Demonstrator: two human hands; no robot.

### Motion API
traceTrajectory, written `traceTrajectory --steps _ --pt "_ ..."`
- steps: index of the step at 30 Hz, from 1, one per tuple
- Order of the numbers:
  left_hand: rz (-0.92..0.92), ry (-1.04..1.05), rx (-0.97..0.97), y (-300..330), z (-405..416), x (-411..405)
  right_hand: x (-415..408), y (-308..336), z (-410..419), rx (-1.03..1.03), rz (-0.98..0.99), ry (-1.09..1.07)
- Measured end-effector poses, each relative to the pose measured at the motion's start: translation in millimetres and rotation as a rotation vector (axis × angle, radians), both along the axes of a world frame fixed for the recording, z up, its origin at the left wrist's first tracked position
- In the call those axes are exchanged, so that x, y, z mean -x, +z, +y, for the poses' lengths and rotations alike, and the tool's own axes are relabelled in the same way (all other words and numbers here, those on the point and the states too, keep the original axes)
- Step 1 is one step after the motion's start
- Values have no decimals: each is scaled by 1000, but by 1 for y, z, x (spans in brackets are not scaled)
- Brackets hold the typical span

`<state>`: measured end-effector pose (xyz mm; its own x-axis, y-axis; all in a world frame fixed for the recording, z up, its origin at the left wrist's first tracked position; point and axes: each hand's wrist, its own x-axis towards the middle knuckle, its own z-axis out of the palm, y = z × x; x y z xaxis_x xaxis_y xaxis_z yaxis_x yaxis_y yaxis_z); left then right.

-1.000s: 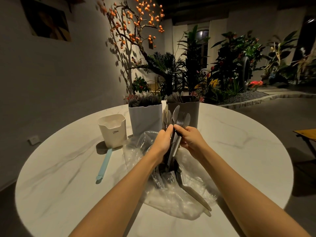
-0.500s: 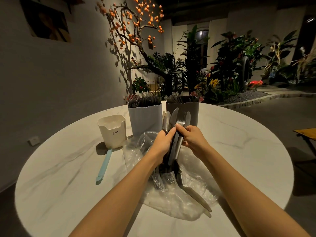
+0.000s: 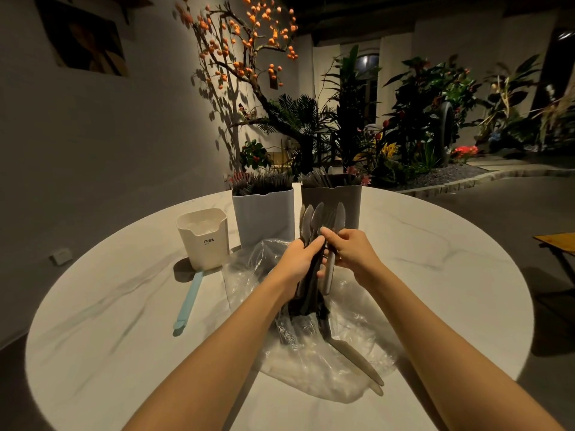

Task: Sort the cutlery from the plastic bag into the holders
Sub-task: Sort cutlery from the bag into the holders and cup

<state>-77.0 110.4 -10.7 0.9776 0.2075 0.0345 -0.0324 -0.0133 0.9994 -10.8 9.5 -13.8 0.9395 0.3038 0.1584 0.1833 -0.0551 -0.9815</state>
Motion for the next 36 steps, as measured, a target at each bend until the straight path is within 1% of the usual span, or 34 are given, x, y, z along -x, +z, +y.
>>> traceTrajectory --steps 2,4,7,9,10,12,14,15,17,22,24,27,29,32,34,36 --pt "-25 -15 62 -1 -1 -1 -1 0 1 -12 -39 -64" --pt "-40 -3 82 -2 -1 -2 -2 0 2 -20 -72 -135" --pt "-43 -41 81 0 1 -2 -6 -1 0 -46 -50 -143" --pt "-39 -105 140 2 2 1 -7 -2 -1 -104 20 -56" --pt "-51 -131 133 3 3 2 -8 -2 -1 -159 73 7" --pt "-73 -161 23 4 5 4 -8 0 -3 -314 199 121" --pt "-65 -201 -57 3 8 4 -8 5 -5 -451 297 186" --pt "-50 -224 -70 2 10 4 -6 7 -6 -482 320 205" --pt "-13 -285 -64 1 13 2 -5 7 -8 -457 310 242" --pt "16 -422 99 -2 19 2 -7 4 -13 -415 265 422" --pt "46 -458 173 -3 19 3 -8 1 -13 -362 269 454" --pt "163 -471 383 -5 17 2 -10 -3 -12 -299 279 511" --pt "204 -557 518 -7 18 1 -12 -4 -13 -287 285 550" --pt "176 -736 643 -11 18 2 -12 -3 -15 -316 332 628" --pt "203 -782 737 -13 19 4 -14 -4 -18 -307 336 653" --pt "223 -802 762 -12 21 6 -12 -3 -20 -296 322 683"
